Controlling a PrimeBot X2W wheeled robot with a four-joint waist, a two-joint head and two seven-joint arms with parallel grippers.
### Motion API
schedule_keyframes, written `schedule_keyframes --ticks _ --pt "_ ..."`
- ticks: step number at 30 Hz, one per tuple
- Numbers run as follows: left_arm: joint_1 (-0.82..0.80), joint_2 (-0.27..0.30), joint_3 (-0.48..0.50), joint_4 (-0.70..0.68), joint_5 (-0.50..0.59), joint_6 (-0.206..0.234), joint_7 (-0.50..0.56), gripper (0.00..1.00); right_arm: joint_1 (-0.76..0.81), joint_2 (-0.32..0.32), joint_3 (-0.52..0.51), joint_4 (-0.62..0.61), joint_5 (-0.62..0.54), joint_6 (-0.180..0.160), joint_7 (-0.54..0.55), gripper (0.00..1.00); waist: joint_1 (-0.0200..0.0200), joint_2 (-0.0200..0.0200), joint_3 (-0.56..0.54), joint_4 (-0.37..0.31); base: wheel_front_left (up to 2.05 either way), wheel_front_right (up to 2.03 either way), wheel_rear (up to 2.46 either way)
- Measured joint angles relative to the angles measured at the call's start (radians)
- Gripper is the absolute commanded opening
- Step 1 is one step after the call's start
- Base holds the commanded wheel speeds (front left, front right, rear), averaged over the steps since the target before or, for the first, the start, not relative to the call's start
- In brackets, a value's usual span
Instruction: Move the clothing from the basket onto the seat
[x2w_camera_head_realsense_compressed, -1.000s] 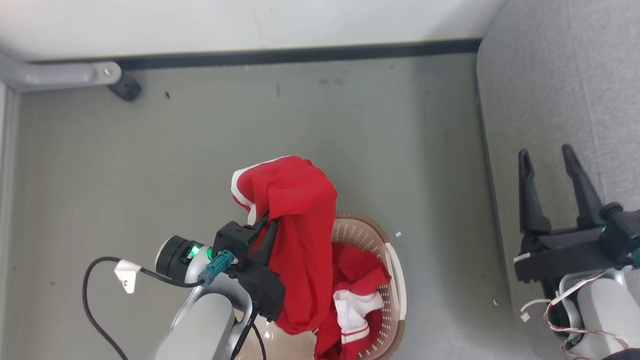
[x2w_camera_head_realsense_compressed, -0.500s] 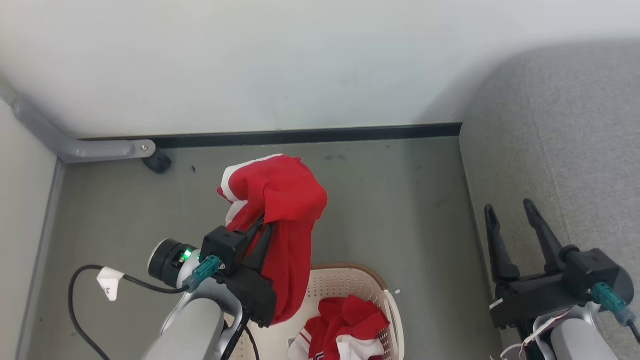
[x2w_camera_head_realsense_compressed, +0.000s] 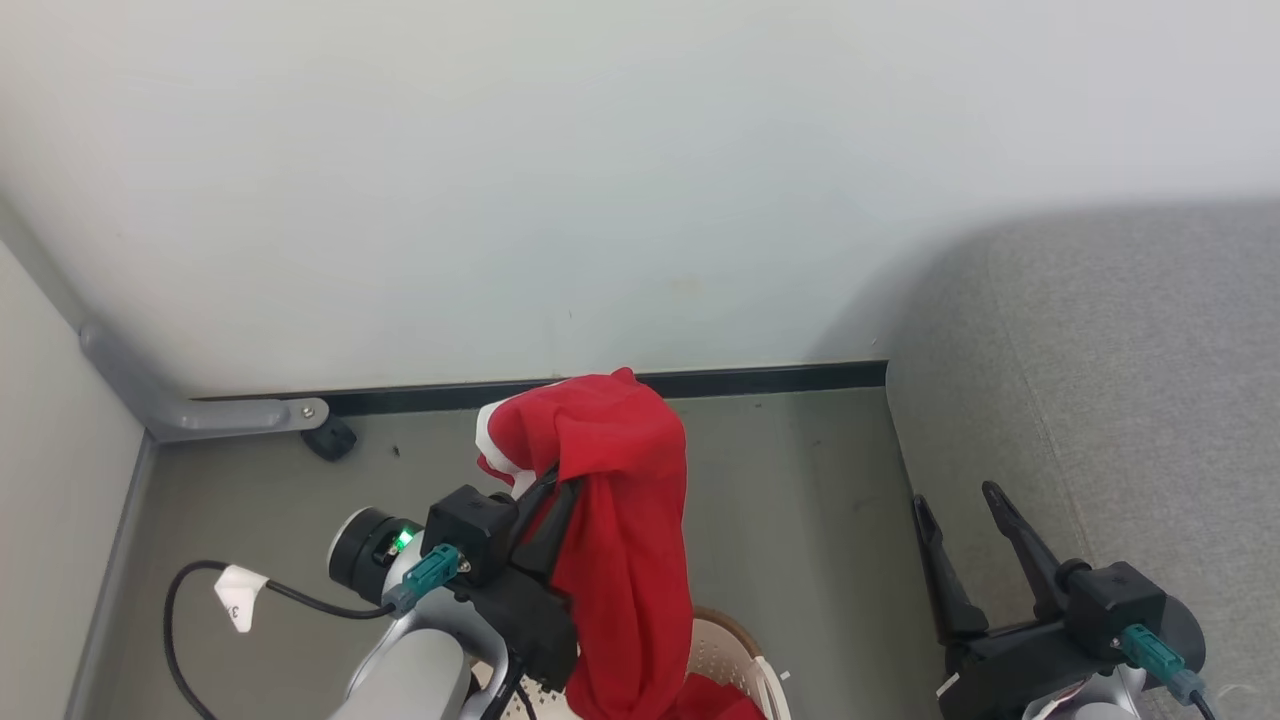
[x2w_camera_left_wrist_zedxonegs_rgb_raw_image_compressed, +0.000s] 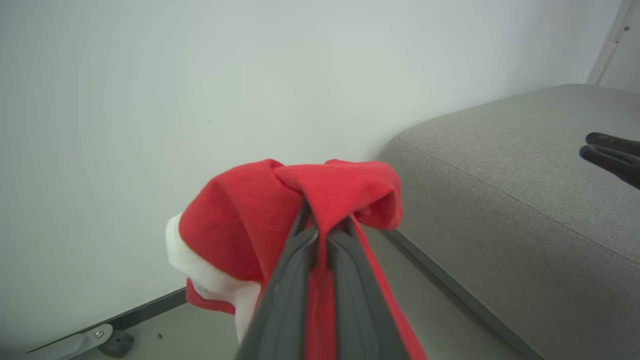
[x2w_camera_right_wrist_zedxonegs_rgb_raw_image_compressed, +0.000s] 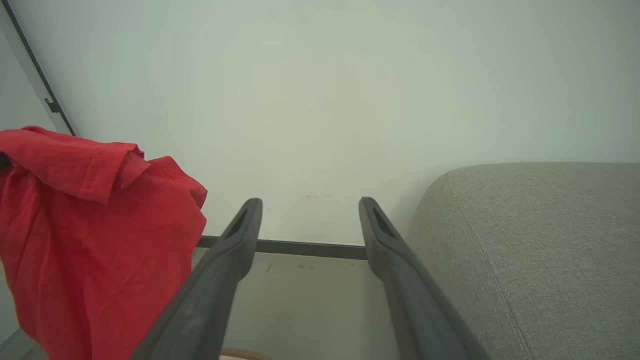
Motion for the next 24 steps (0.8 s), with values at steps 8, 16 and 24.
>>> schedule_keyframes --ticks 8,16,24 --pt "0.019 -0.016 -0.041 -0.037 -0.004 -0.001 0.0 0.0 0.018 0.009 0.022 0.007 0.0 0.009 0.0 1.0 0.0001 0.0 -0.047 -0.031 0.0 0.0 0.0" --pt "0.019 -0.022 -0.08 -0.062 -0.012 -0.002 0.002 0.0 0.037 0.013 0.042 0.011 -0.001 0.018 0.0 1.0 0.0001 0.0001 -0.063 -0.067 0.0 0.0 0.0" --pt "0.015 -0.027 -0.118 -0.096 -0.015 -0.009 0.012 0.0 0.037 -0.015 0.077 0.039 -0.001 0.036 0.0 1.0 0.0001 0.0002 -0.057 -0.077 0.0 0.0 0.0"
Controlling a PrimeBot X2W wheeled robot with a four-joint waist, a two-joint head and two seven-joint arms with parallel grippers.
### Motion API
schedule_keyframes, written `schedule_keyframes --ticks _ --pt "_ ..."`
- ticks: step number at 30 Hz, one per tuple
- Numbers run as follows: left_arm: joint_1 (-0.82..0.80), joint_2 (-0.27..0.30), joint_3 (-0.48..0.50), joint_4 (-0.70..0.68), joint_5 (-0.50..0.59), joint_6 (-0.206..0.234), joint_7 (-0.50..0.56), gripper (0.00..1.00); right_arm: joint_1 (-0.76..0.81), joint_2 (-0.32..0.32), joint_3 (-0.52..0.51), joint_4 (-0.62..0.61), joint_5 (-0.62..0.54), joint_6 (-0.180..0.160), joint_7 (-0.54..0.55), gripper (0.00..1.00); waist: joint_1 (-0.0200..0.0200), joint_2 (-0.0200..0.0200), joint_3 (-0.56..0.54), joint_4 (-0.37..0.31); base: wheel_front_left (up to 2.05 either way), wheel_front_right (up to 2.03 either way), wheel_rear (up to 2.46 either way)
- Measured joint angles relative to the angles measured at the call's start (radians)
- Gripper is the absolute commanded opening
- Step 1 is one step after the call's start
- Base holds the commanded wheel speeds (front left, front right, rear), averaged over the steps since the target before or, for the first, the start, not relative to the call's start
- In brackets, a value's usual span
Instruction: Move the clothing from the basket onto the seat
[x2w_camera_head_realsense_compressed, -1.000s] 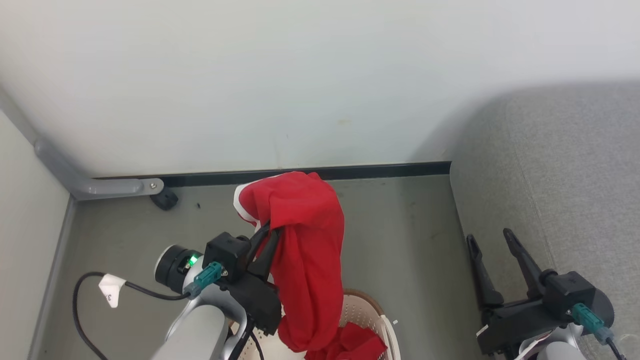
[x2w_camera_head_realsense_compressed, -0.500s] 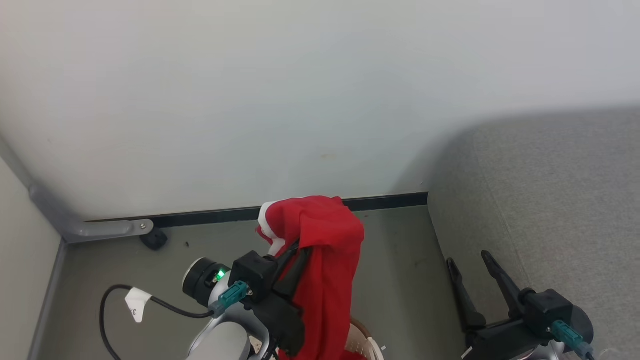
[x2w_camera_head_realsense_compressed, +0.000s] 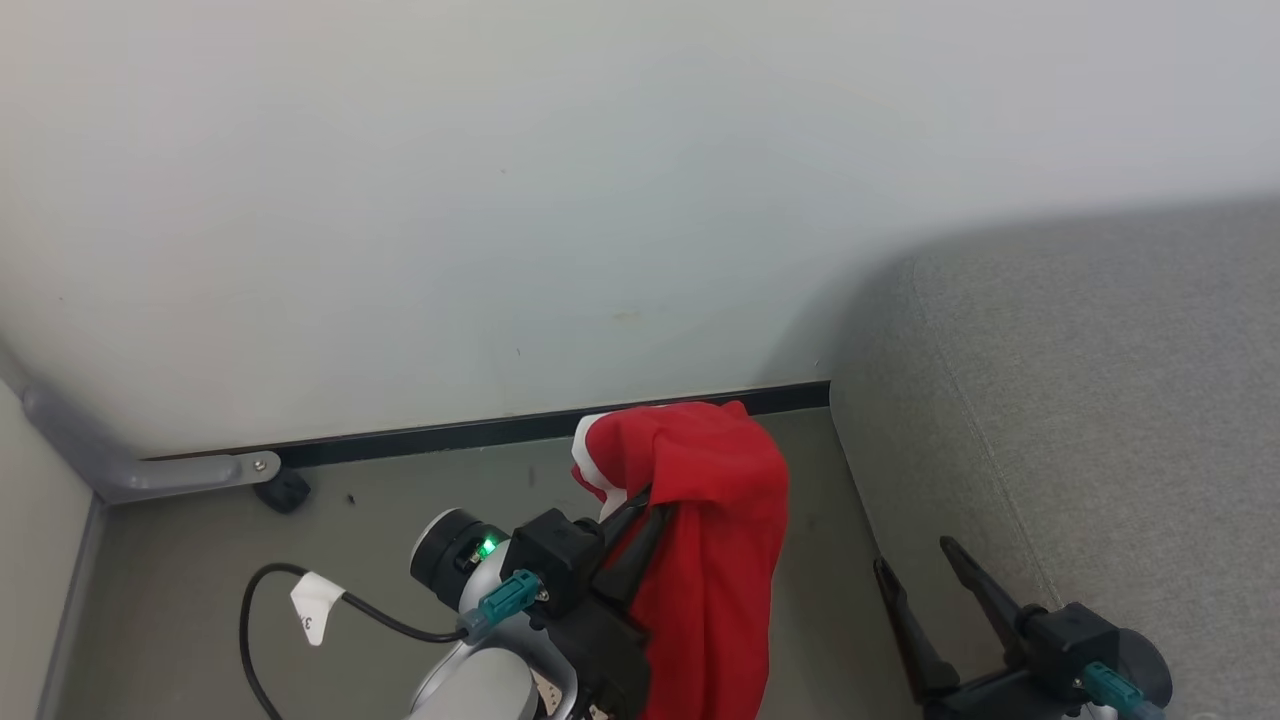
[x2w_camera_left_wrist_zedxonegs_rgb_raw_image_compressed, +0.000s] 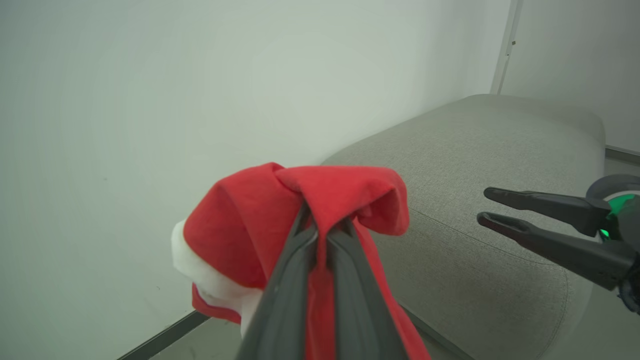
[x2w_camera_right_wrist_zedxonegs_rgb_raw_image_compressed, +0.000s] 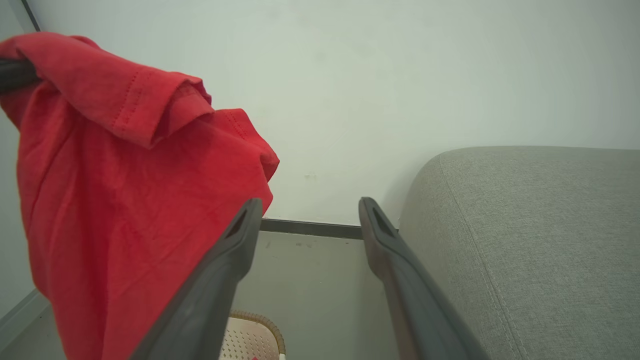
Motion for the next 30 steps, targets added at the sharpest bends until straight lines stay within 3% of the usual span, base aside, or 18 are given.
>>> schedule_keyframes --ticks 7,12,18,30 --pt "-0.01 -0.003 -0.015 -0.02 -0.006 0.0 0.008 0.0 -0.043 -0.008 0.11 0.027 0.003 0.008 0.0 1.0 0.0 0.0 0.011 0.006 0.0 0.0 0.0" --pt "-0.029 -0.005 -0.021 -0.026 -0.009 0.0 0.016 0.0 -0.108 -0.033 0.291 0.031 0.044 0.008 0.0 1.0 0.0 0.0 0.017 0.015 0.0 0.0 0.0" --pt "-0.049 -0.005 -0.034 -0.038 -0.016 0.006 0.026 0.0 -0.196 -0.057 0.424 0.084 0.111 0.008 0.0 1.0 0.0001 0.0 0.029 0.027 0.0 0.0 0.0" --pt "-0.069 -0.006 -0.077 -0.071 -0.053 0.023 0.038 0.0 -0.343 -0.039 0.58 0.23 0.233 0.008 0.01 1.0 0.0001 0.0 0.046 0.044 0.0 0.0 0.0"
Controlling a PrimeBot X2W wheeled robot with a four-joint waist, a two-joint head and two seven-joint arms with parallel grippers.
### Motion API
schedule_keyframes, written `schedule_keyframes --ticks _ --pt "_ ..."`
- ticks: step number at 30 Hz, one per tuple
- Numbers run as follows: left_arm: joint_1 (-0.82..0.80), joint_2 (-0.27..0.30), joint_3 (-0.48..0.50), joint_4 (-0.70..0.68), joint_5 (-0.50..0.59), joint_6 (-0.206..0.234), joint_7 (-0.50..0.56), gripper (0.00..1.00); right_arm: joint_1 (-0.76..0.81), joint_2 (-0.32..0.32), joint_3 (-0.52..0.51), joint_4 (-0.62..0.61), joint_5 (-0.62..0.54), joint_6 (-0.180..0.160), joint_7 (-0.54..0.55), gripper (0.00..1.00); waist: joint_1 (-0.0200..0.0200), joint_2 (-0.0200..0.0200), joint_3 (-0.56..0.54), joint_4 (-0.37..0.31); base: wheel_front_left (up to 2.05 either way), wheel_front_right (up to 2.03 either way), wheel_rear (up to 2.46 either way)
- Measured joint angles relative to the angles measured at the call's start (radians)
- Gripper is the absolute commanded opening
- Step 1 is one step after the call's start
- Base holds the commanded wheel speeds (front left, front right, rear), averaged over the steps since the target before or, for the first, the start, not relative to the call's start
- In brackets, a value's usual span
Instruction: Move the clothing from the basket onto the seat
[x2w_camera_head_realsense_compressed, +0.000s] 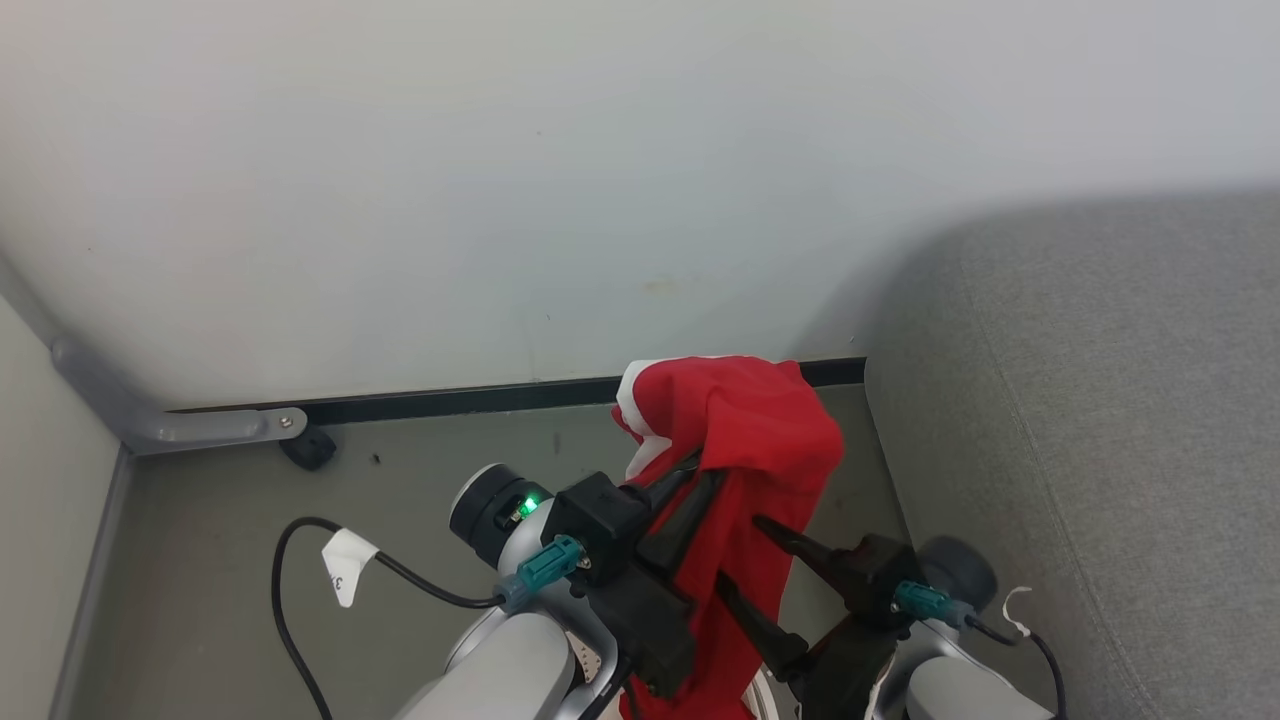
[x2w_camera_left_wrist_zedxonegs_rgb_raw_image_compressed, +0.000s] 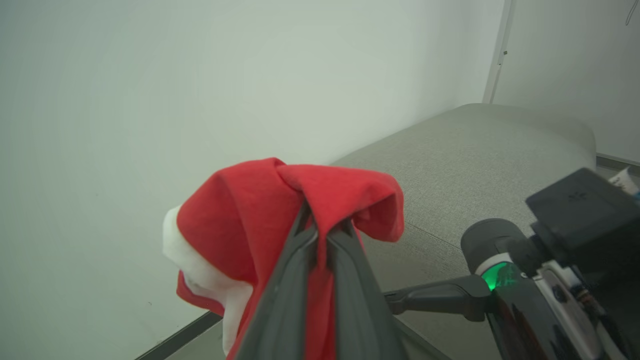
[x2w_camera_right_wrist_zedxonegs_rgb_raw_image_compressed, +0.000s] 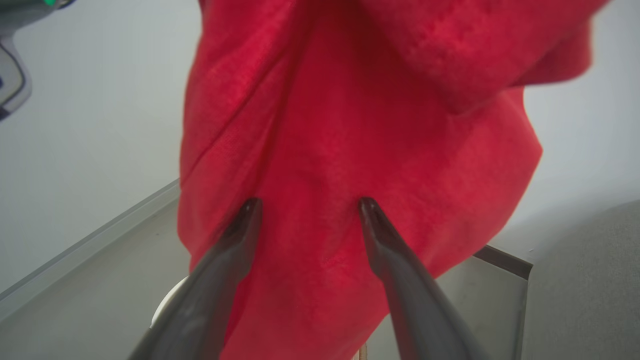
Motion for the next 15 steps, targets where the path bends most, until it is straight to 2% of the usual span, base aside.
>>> schedule_keyframes --ticks 8,9,10,11,12,14,15 --pt "-0.022 0.0 -0.031 -0.013 -0.02 0.013 0.005 0.0 -0.11 0.031 0.102 0.095 0.064 0.0 0.014 1.0 0.0 0.0 0.007 0.012 0.0 0.0 0.0" --pt "-0.022 0.0 -0.033 -0.013 -0.023 0.014 0.005 0.0 -0.119 0.034 0.115 0.101 0.07 0.0 0.016 0.81 0.0 0.0 0.008 0.014 0.0 0.0 0.0" --pt "-0.023 0.0 -0.035 -0.014 -0.025 0.015 0.005 0.0 -0.129 0.037 0.128 0.11 0.078 0.0 0.016 0.81 0.0 0.0 0.009 0.016 0.0 0.0 0.0" --pt "-0.024 0.0 -0.037 -0.014 -0.025 0.018 0.005 0.0 -0.139 0.04 0.139 0.118 0.085 0.0 0.016 0.6 0.0 0.0 0.009 0.017 0.0 0.0 0.0" --pt "-0.026 0.0 -0.039 -0.015 -0.027 0.022 0.005 0.0 -0.148 0.042 0.148 0.124 0.09 0.0 0.015 0.45 0.0 0.0 0.01 0.019 0.0 0.0 0.0" --pt "-0.034 0.0 -0.042 -0.015 -0.035 0.022 0.005 0.0 -0.166 0.045 0.166 0.132 0.108 0.0 0.014 0.31 0.0 0.0 0.012 0.021 0.0 0.0 0.0" --pt "-0.036 0.0 -0.043 -0.016 -0.041 0.024 0.005 0.0 -0.175 0.045 0.177 0.138 0.116 0.0 0.011 0.0 0.0 0.0 0.013 0.022 0.0 0.0 0.0"
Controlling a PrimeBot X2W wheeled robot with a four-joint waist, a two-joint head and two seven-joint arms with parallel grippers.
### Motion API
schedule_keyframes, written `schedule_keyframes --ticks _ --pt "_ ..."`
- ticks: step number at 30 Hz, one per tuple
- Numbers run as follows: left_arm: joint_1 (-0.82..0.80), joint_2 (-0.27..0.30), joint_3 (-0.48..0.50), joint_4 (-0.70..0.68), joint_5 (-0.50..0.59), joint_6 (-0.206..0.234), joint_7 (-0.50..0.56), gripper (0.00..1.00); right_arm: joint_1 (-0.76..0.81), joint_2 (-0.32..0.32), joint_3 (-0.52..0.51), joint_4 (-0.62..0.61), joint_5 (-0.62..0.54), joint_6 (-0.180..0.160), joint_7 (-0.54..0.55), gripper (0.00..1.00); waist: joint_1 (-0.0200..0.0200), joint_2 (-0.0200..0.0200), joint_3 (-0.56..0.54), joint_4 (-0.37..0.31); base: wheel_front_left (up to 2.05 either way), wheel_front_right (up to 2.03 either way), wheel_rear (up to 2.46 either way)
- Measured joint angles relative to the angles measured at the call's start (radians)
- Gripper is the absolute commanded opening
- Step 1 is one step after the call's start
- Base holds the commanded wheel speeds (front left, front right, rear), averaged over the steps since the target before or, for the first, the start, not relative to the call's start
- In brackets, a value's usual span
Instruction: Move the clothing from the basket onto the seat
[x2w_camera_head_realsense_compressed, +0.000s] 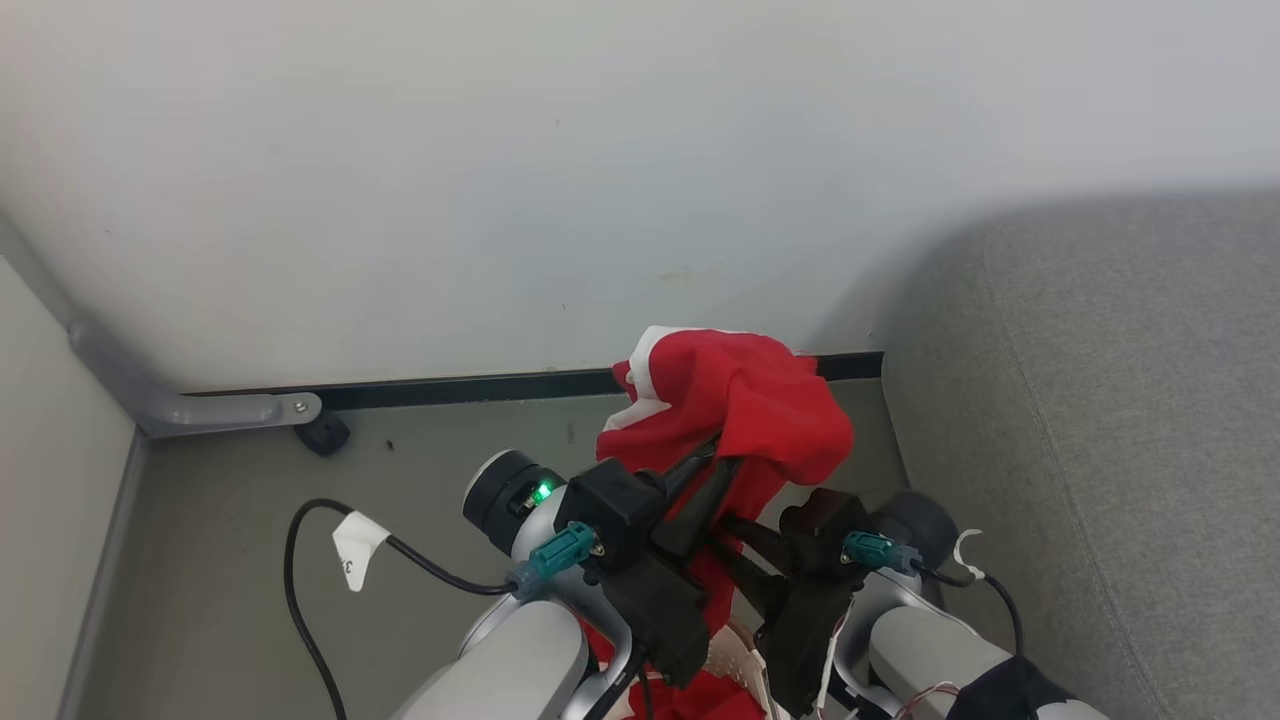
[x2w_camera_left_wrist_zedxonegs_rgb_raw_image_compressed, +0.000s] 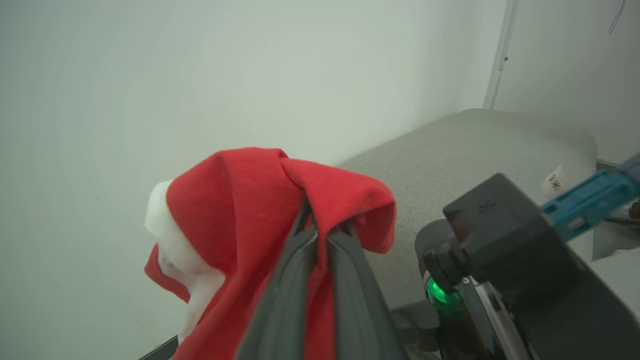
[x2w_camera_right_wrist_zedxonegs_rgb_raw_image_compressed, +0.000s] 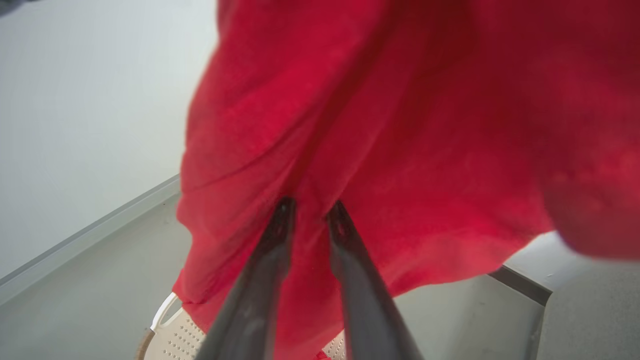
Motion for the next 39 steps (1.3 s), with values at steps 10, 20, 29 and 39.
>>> schedule_keyframes --ticks 10,20,29,39 --pt "0.0 0.0 0.008 0.015 -0.019 0.015 0.0 0.0 -0.02 -0.026 0.081 0.016 0.066 0.001 -0.012 0.0 0.0 0.0 0.007 -0.002 0.0 0.0 0.0" --pt "0.003 0.003 0.033 0.032 -0.037 0.028 -0.004 0.8 0.009 -0.108 0.018 -0.05 0.147 0.001 -0.014 0.0 0.0 0.0 0.007 -0.03 0.0 0.0 0.0" --pt "0.02 0.006 0.045 0.034 -0.044 0.032 -0.01 1.0 0.013 -0.19 -0.1 -0.115 0.174 0.001 -0.014 0.0 0.0 0.0 0.004 -0.06 0.0 0.0 0.0" --pt "0.026 0.008 0.045 0.028 -0.045 0.031 -0.023 1.0 0.026 -0.237 -0.207 -0.159 0.163 0.001 -0.014 0.0 0.0 0.0 0.0 -0.077 0.0 0.0 0.0"
